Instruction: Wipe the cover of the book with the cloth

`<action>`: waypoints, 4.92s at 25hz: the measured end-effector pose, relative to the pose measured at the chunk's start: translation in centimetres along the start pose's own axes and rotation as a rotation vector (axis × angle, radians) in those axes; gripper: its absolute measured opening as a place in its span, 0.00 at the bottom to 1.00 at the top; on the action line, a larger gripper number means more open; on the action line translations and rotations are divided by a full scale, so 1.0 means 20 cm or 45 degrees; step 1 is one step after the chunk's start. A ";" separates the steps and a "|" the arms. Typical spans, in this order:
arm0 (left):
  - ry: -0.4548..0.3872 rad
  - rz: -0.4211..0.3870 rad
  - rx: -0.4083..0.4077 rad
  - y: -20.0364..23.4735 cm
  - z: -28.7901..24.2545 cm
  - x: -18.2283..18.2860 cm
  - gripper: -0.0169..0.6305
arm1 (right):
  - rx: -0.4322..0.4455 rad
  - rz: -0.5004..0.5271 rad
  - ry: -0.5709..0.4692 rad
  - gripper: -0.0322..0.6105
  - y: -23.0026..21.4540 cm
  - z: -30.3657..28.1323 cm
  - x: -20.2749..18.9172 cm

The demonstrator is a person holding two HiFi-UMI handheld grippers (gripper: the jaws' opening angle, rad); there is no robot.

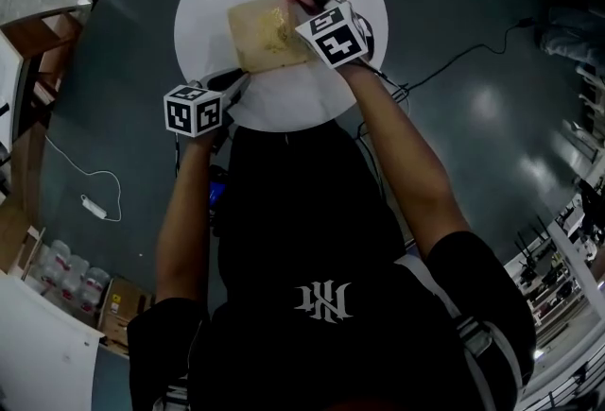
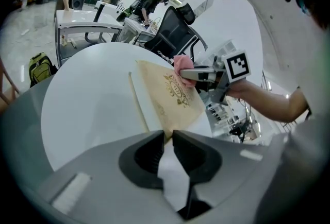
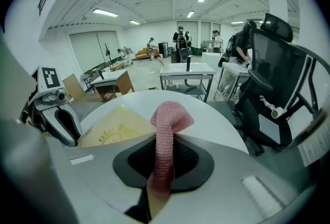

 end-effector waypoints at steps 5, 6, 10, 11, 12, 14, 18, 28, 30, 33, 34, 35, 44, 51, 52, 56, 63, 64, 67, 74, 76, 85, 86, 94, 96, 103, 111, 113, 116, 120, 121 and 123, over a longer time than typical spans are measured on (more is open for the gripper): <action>0.003 0.001 0.002 0.01 -0.01 -0.01 0.11 | -0.075 -0.063 0.019 0.11 -0.15 0.04 -0.09; 0.002 0.002 0.001 0.01 -0.01 0.00 0.11 | -0.088 -0.072 0.021 0.11 -0.18 0.05 -0.10; 0.002 0.003 0.001 0.00 -0.01 0.00 0.11 | -0.161 -0.113 0.059 0.11 -0.31 0.11 -0.16; 0.004 0.003 0.000 -0.01 -0.01 0.00 0.11 | -0.191 -0.126 0.086 0.11 -0.35 0.13 -0.19; 0.005 0.004 -0.001 -0.01 -0.01 0.00 0.11 | -0.223 -0.141 0.117 0.11 -0.39 0.14 -0.23; 0.005 0.007 -0.005 -0.03 -0.03 0.00 0.11 | -0.286 -0.179 0.141 0.11 -0.46 0.18 -0.27; -0.003 0.009 -0.008 -0.02 -0.02 0.00 0.11 | -0.248 -0.200 -0.073 0.11 -0.35 0.31 -0.07; -0.024 0.020 0.001 -0.02 0.00 -0.01 0.11 | 0.228 -0.123 -0.143 0.11 0.47 0.11 0.27; -0.034 0.027 0.003 -0.01 -0.01 -0.01 0.11 | 0.262 -0.107 -0.109 0.11 0.56 0.05 0.27; -0.040 0.026 0.006 -0.01 -0.02 -0.01 0.11 | 0.262 -0.063 -0.068 0.11 0.64 -0.02 0.25; -0.041 0.025 0.008 -0.01 -0.02 -0.01 0.11 | 0.255 -0.045 -0.055 0.11 0.65 -0.04 0.24; -0.042 0.025 0.010 -0.01 -0.01 -0.02 0.11 | 0.247 -0.030 -0.041 0.11 0.66 -0.06 0.23; -0.038 0.023 0.020 -0.01 -0.01 -0.03 0.11 | 0.212 0.031 -0.017 0.11 0.64 -0.09 0.17; -0.039 0.020 0.025 -0.02 -0.02 -0.01 0.11 | 0.197 -0.006 -0.007 0.11 0.52 -0.05 0.11; -0.037 0.016 0.026 -0.02 -0.02 0.00 0.11 | 0.190 -0.011 -0.005 0.11 0.50 -0.04 0.10; -0.038 0.012 0.031 -0.02 -0.02 0.01 0.12 | 0.170 -0.035 0.005 0.11 0.44 -0.01 0.06; -0.016 -0.009 0.047 -0.03 -0.05 0.03 0.12 | 0.126 -0.104 0.022 0.11 0.33 0.05 -0.05; -0.011 -0.013 0.049 -0.03 -0.04 0.03 0.12 | 0.117 -0.117 0.024 0.11 0.31 0.06 -0.06; 0.002 -0.018 0.049 -0.03 -0.04 0.03 0.12 | 0.102 -0.143 0.016 0.11 0.27 0.11 -0.10; 0.038 -0.047 0.060 -0.05 -0.08 0.05 0.12 | 0.074 -0.223 0.060 0.11 0.19 0.21 -0.27; 0.050 -0.053 0.061 -0.04 -0.09 0.06 0.12 | 0.062 -0.235 0.069 0.11 0.17 0.23 -0.31; 0.111 -0.098 0.081 -0.07 -0.10 0.06 0.12 | -0.051 -0.338 0.110 0.11 0.06 0.44 -0.58; 0.120 -0.104 0.080 -0.07 -0.10 0.06 0.12 | -0.065 -0.351 0.112 0.11 0.05 0.46 -0.60; 0.209 -0.166 0.047 -0.05 -0.09 0.09 0.12 | -0.210 -0.475 0.146 0.11 -0.04 0.59 -0.77; 0.246 -0.196 0.018 -0.06 -0.11 0.10 0.12 | -0.270 -0.522 0.184 0.11 -0.07 0.63 -0.83; 0.394 -0.337 -0.075 -0.07 -0.14 0.10 0.12 | -0.517 -0.793 0.171 0.11 -0.14 0.81 -0.87; 0.463 -0.384 -0.148 -0.08 -0.14 0.10 0.11 | -0.241 -0.809 -0.092 0.11 0.27 0.44 -0.16; 0.467 -0.389 -0.162 -0.07 -0.14 0.11 0.11 | -0.208 -0.786 -0.083 0.11 0.36 0.32 -0.06; 0.455 -0.393 -0.171 -0.07 -0.14 0.10 0.11 | -0.239 -0.776 -0.037 0.11 0.42 0.21 -0.04; 0.439 -0.385 -0.165 -0.08 -0.13 0.09 0.11 | -0.281 -0.733 0.028 0.11 0.45 0.15 -0.11; 0.437 -0.380 -0.163 -0.08 -0.13 0.08 0.11 | -0.288 -0.716 0.035 0.11 0.46 0.14 -0.12; 0.436 -0.365 -0.162 -0.07 -0.14 0.09 0.11 | -0.303 -0.682 0.036 0.11 0.46 0.14 -0.13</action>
Point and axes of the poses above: the fingertips, and each gripper's own axes: z backward along the fingers, y to its left, x out of its top, the point moved 4 cm from there along z, backward along the fingers, and after that the axes turned 9 degrees about -x, right-handed, at the moved point
